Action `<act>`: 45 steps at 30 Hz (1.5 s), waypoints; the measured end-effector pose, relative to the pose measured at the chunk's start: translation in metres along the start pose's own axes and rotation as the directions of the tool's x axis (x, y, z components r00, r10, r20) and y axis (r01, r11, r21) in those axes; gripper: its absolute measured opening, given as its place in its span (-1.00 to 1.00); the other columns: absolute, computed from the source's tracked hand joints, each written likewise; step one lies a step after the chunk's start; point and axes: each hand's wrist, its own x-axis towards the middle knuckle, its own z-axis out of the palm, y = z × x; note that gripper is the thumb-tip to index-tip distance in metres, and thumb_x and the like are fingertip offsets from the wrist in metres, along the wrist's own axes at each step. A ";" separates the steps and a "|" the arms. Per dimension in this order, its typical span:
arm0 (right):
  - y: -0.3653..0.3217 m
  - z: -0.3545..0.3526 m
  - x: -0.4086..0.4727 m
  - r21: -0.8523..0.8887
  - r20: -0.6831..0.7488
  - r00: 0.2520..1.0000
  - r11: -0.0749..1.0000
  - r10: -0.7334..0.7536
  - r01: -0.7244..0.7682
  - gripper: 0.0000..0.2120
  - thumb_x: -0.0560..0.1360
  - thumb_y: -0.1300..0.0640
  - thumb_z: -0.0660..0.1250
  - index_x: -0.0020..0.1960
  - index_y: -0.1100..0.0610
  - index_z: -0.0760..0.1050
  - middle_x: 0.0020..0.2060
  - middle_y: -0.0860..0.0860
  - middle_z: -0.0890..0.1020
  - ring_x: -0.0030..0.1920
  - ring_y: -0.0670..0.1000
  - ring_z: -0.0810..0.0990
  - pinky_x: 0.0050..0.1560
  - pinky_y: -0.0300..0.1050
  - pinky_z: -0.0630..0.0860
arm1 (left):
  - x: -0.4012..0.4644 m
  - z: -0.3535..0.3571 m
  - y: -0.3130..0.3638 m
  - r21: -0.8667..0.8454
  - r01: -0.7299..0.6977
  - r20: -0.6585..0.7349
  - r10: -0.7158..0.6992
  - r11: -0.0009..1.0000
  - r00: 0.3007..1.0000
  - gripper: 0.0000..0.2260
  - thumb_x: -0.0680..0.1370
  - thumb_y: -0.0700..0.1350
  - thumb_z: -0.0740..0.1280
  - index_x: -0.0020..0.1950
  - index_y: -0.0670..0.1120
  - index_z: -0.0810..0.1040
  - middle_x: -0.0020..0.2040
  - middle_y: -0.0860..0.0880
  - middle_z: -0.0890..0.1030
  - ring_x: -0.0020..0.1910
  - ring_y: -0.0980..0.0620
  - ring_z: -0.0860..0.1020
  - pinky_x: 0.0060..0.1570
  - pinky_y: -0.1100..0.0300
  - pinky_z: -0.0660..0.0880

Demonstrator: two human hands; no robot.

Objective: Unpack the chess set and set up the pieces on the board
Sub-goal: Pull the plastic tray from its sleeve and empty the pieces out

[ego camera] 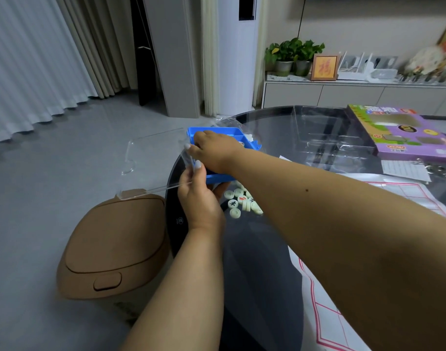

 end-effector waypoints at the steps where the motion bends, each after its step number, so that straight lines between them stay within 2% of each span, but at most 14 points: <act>1: 0.000 -0.001 0.000 -0.023 0.028 1.000 1.000 -0.002 0.003 -0.62 0.66 0.01 -0.05 0.39 0.12 0.31 0.25 0.13 0.43 0.24 0.13 0.42 0.15 -0.01 0.35 | 0.000 0.000 0.000 0.003 0.001 0.002 -0.001 1.000 1.000 -0.69 0.62 -0.10 0.22 0.27 -0.27 0.48 0.14 -0.32 0.56 0.09 -0.25 0.59 -0.09 -0.03 0.62; 4: 0.000 -0.004 -0.002 -0.044 0.062 0.998 0.999 0.005 -0.002 -0.60 0.67 0.00 -0.08 0.42 0.11 0.27 0.31 0.11 0.41 0.27 0.13 0.42 0.18 0.00 0.34 | -0.001 0.001 0.001 0.000 0.008 0.002 -0.008 1.000 1.000 -0.69 0.62 -0.09 0.23 0.26 -0.27 0.48 0.11 -0.28 0.57 0.02 -0.18 0.60 -0.12 0.01 0.63; 8: 0.000 -0.004 0.001 -0.010 0.105 0.994 0.999 0.032 -0.032 -0.61 0.67 0.02 -0.07 0.40 0.15 0.28 0.31 0.10 0.41 0.29 0.12 0.40 0.19 0.00 0.33 | 0.001 0.001 0.000 -0.010 0.021 -0.009 -0.022 1.000 1.000 -0.70 0.62 -0.08 0.23 0.25 -0.25 0.50 0.17 -0.31 0.56 0.15 -0.28 0.56 -0.10 -0.02 0.62; 13: 0.004 0.002 0.008 0.116 0.063 0.998 0.992 0.032 -0.040 -0.64 0.65 0.04 -0.02 0.24 0.20 0.43 0.20 0.14 0.48 0.21 0.13 0.45 0.08 -0.09 0.31 | 0.002 0.001 -0.001 -0.029 0.039 -0.009 -0.039 0.999 0.999 -0.70 0.62 -0.09 0.22 0.27 -0.23 0.49 0.20 -0.31 0.55 0.17 -0.28 0.55 -0.09 -0.03 0.62; 21: 0.006 -0.002 0.005 0.084 0.113 0.993 0.996 0.033 -0.042 -0.59 0.66 -0.01 -0.07 0.32 0.16 0.40 0.23 0.08 0.52 0.25 0.07 0.46 0.15 -0.13 0.31 | 0.005 -0.001 -0.004 -0.048 0.040 -0.008 -0.040 0.998 0.999 -0.70 0.63 -0.11 0.21 0.25 -0.27 0.49 0.19 -0.36 0.54 0.17 -0.33 0.54 -0.05 -0.09 0.61; 24: 0.010 0.001 0.005 0.071 0.070 0.997 0.997 0.015 -0.019 -0.61 0.65 -0.04 -0.04 0.19 0.15 0.47 0.12 0.09 0.57 0.15 0.09 0.51 0.02 -0.13 0.31 | 0.008 -0.004 -0.006 -0.039 0.014 -0.012 -0.015 0.999 1.000 -0.66 0.60 -0.05 0.25 0.26 -0.25 0.49 0.22 -0.34 0.52 0.20 -0.31 0.52 0.04 -0.18 0.57; 26: 0.011 0.004 0.008 0.069 0.037 0.999 0.998 0.005 -0.008 -0.65 0.64 -0.05 -0.01 0.04 0.12 0.48 -0.05 0.07 0.57 0.02 0.09 0.52 -0.06 -0.12 0.31 | 0.008 -0.004 -0.005 -0.056 0.019 -0.023 -0.020 0.998 1.000 -0.68 0.62 -0.08 0.23 0.28 -0.25 0.48 0.23 -0.34 0.52 0.21 -0.31 0.53 -0.03 -0.09 0.61; 28: 0.012 0.004 0.008 0.070 0.037 0.999 0.998 -0.013 0.011 -0.63 0.65 -0.07 -0.02 -0.18 0.08 0.39 -0.28 -0.04 0.47 -0.12 0.02 0.45 -0.11 -0.14 0.25 | 0.007 -0.003 -0.004 -0.068 0.028 -0.024 -0.029 0.997 0.999 -0.69 0.63 -0.09 0.20 0.27 -0.25 0.48 0.21 -0.33 0.53 0.19 -0.29 0.54 -0.09 -0.02 0.63; 30: 0.012 0.003 0.007 0.066 0.017 1.000 0.998 -0.015 0.014 -0.61 0.64 -0.09 -0.02 -0.32 0.01 0.27 -0.35 -0.07 0.40 -0.16 -0.01 0.41 -0.12 -0.14 0.24 | 0.006 -0.002 -0.002 -0.062 0.030 -0.022 -0.032 0.998 0.999 -0.70 0.64 -0.09 0.19 0.26 -0.25 0.49 0.18 -0.32 0.56 0.15 -0.27 0.57 -0.13 0.02 0.64; 32: 0.014 0.004 0.007 0.058 0.006 1.000 0.998 -0.005 0.005 -0.60 0.64 -0.10 -0.03 -0.32 0.01 0.28 -0.25 -0.04 0.46 -0.12 0.00 0.40 -0.11 -0.13 0.25 | 0.004 -0.001 -0.001 -0.070 0.033 -0.005 -0.034 0.997 0.999 -0.70 0.64 -0.10 0.18 0.26 -0.27 0.49 0.16 -0.33 0.56 0.12 -0.28 0.57 -0.19 0.05 0.63; 35: 0.014 0.006 0.007 0.048 0.010 1.000 0.999 0.003 -0.004 -0.60 0.64 -0.09 -0.03 -0.09 0.11 0.47 -0.09 0.03 0.52 -0.03 0.03 0.45 -0.08 -0.12 0.27 | 0.004 0.000 0.001 -0.071 0.039 0.000 -0.039 0.997 0.999 -0.69 0.64 -0.10 0.18 0.26 -0.29 0.49 0.17 -0.35 0.55 0.10 -0.29 0.58 -0.19 0.05 0.63; 40: 0.012 0.003 0.006 -0.002 -0.007 0.999 0.999 -0.032 0.032 -0.58 0.65 -0.09 -0.03 -0.03 0.15 0.48 -0.14 0.05 0.52 -0.02 0.06 0.49 -0.10 -0.13 0.28 | 0.004 -0.001 -0.002 -0.049 0.037 -0.003 -0.038 0.998 0.999 -0.68 0.64 -0.09 0.18 0.26 -0.29 0.48 0.18 -0.35 0.55 0.13 -0.28 0.58 -0.17 0.04 0.63; 42: 0.015 0.003 0.007 0.002 -0.031 0.999 1.000 -0.025 0.025 -0.57 0.64 -0.11 -0.02 -0.16 0.14 0.44 -0.25 0.01 0.48 -0.10 0.04 0.46 -0.15 -0.13 0.29 | 0.005 -0.001 -0.002 -0.055 0.039 0.006 -0.039 0.998 0.999 -0.68 0.64 -0.09 0.18 0.27 -0.29 0.47 0.18 -0.35 0.55 0.14 -0.29 0.57 -0.14 0.01 0.62; 45: 0.017 0.005 0.009 0.035 -0.081 0.996 0.999 -0.020 0.023 -0.57 0.62 -0.12 0.03 -0.31 0.10 0.29 -0.36 -0.02 0.38 -0.20 0.02 0.38 -0.36 -0.15 0.23 | 0.004 0.000 -0.002 -0.056 0.037 0.008 -0.037 0.998 0.999 -0.68 0.64 -0.08 0.18 0.28 -0.27 0.47 0.16 -0.32 0.57 0.08 -0.24 0.60 -0.16 0.05 0.63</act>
